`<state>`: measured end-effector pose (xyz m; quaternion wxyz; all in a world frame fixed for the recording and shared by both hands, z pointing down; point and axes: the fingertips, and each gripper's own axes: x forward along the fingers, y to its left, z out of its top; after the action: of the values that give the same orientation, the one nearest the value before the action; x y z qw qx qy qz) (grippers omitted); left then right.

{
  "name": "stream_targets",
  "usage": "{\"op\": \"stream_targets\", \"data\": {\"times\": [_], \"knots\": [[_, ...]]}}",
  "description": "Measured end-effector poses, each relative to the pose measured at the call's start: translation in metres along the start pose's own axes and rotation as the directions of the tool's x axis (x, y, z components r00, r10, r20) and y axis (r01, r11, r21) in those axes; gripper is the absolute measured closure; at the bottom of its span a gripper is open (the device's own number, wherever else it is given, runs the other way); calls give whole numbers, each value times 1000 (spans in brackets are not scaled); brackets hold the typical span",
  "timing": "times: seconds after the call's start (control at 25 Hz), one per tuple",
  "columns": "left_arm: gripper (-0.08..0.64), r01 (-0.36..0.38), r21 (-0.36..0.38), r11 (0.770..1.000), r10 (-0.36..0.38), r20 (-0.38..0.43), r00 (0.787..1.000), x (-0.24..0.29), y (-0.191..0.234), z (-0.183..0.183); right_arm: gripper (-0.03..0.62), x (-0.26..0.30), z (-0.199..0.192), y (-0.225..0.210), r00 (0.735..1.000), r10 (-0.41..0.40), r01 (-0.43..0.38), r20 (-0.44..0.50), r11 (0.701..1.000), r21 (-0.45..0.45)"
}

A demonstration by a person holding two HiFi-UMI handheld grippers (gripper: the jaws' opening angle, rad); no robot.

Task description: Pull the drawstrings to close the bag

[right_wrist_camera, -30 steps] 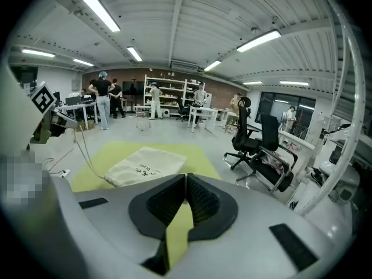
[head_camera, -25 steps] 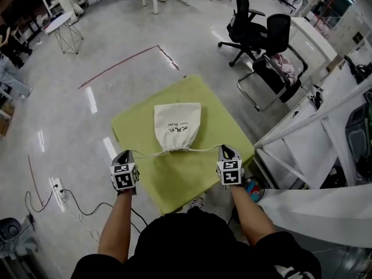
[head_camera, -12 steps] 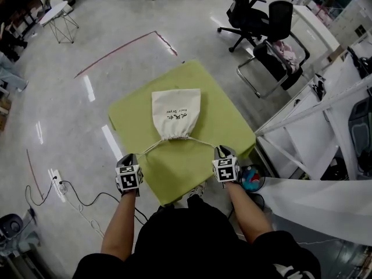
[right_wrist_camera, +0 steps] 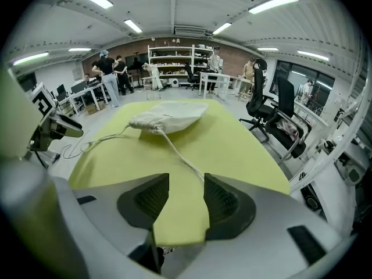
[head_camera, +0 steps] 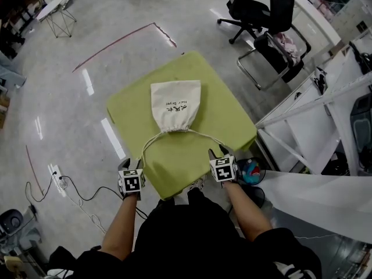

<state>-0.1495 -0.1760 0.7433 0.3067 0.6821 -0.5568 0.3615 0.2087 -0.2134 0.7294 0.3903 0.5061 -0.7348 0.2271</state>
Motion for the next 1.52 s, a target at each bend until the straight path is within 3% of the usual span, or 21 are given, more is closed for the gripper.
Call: {"op": "stream_targets", "data": {"times": [0.28, 0.48, 0.6, 0.84, 0.96, 1.08, 1.24, 1.52], "knots": [[324, 0, -19, 1000, 1, 41, 999, -19, -3, 5, 419, -20, 21, 10, 997, 18, -17, 70, 1000, -13], [331, 5, -15, 1000, -3, 142, 990, -33, -9, 48, 440, -38, 66, 18, 981, 25, -19, 190, 999, -34], [378, 4, -19, 1000, 1, 241, 970, -53, -14, 85, 457, -55, 98, 22, 960, 32, -20, 277, 999, -47], [461, 0, -12, 1000, 5, 417, 909, -97, -26, 151, 511, -94, 156, 26, 906, 36, -12, 422, 998, -59], [539, -21, -6, 1000, 21, 479, 878, -113, -30, 173, 557, -111, 181, 27, 870, 26, 1, 492, 999, -53], [552, -8, -9, 1000, 11, 532, 847, -130, -34, 197, 578, -131, 208, 30, 828, 20, 8, 560, 999, -49], [554, 31, -16, 999, -15, 620, 784, -161, -40, 234, 584, -165, 242, 28, 766, 24, 19, 642, 998, -60], [553, 36, 42, 998, -55, 741, 670, -211, -56, 280, 586, -220, 288, 16, 653, -6, 76, 757, 996, -57]]}}
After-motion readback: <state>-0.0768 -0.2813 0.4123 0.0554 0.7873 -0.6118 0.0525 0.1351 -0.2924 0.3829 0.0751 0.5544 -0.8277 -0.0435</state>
